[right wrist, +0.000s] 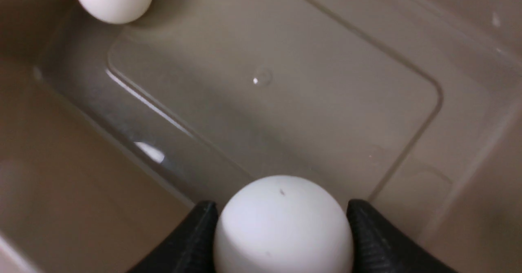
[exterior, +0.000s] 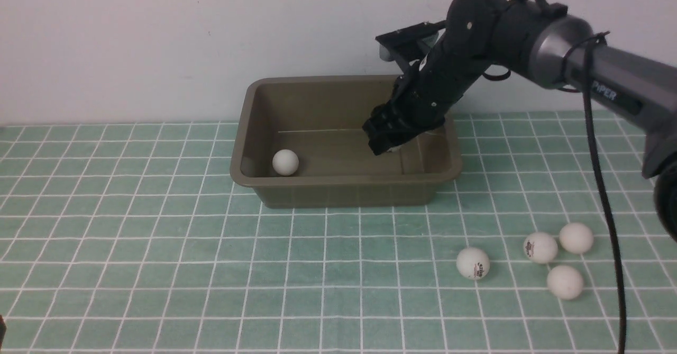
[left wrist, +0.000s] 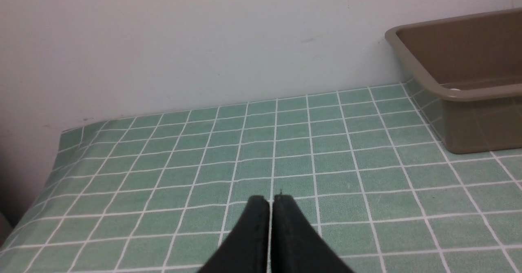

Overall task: Put the table tennis balls in the box on the green coffee tablecloth.
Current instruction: 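Release the ping pong ball into the bin and lift the gripper away, then reach for and grasp a ping pong ball on the table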

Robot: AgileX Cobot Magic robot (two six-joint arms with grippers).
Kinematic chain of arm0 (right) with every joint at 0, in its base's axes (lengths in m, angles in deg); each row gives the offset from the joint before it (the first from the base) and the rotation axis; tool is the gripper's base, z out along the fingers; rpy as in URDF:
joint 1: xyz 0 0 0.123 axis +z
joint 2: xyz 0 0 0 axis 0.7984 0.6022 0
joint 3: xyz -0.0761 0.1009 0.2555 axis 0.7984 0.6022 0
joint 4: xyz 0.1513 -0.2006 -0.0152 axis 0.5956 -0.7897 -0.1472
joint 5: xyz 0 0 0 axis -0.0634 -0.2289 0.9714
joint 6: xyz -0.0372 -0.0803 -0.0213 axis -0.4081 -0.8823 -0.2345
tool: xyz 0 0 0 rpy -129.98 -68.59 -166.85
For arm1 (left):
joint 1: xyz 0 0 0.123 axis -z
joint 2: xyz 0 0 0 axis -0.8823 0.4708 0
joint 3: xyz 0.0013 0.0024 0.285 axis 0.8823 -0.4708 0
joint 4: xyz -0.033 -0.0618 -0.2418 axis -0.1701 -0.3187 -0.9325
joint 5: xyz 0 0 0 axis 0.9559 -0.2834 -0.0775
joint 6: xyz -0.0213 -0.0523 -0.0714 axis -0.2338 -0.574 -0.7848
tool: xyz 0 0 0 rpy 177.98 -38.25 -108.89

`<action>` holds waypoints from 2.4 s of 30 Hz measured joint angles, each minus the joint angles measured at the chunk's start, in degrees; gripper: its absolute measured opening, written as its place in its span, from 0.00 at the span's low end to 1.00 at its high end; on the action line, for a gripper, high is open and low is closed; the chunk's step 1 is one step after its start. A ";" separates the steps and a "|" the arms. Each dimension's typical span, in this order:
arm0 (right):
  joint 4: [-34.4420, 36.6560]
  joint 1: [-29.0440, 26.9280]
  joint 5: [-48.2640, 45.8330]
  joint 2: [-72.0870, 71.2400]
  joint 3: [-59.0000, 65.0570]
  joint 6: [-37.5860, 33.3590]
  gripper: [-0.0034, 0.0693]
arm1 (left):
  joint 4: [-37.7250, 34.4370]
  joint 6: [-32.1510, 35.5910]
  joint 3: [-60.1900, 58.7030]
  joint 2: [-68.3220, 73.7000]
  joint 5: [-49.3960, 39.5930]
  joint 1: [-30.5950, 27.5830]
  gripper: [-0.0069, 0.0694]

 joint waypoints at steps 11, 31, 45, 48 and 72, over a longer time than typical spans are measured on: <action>-0.96 0.00 0.20 0.59 -1.04 0.00 0.67 | 0.00 0.00 0.00 0.00 0.00 0.00 0.08; -24.46 -1.17 -10.86 -13.72 -11.37 13.69 0.68 | 0.00 0.00 0.00 0.00 0.00 0.00 0.08; -23.96 -13.41 -6.90 -34.41 34.95 22.90 0.68 | 0.00 0.00 0.00 0.00 0.00 0.00 0.08; -20.77 -16.20 1.02 -34.41 43.23 26.07 0.68 | 0.00 0.00 0.00 0.00 0.00 0.00 0.08; -14.24 -19.81 18.26 -28.49 52.87 28.74 0.68 | 0.00 0.00 0.00 0.00 0.00 0.00 0.08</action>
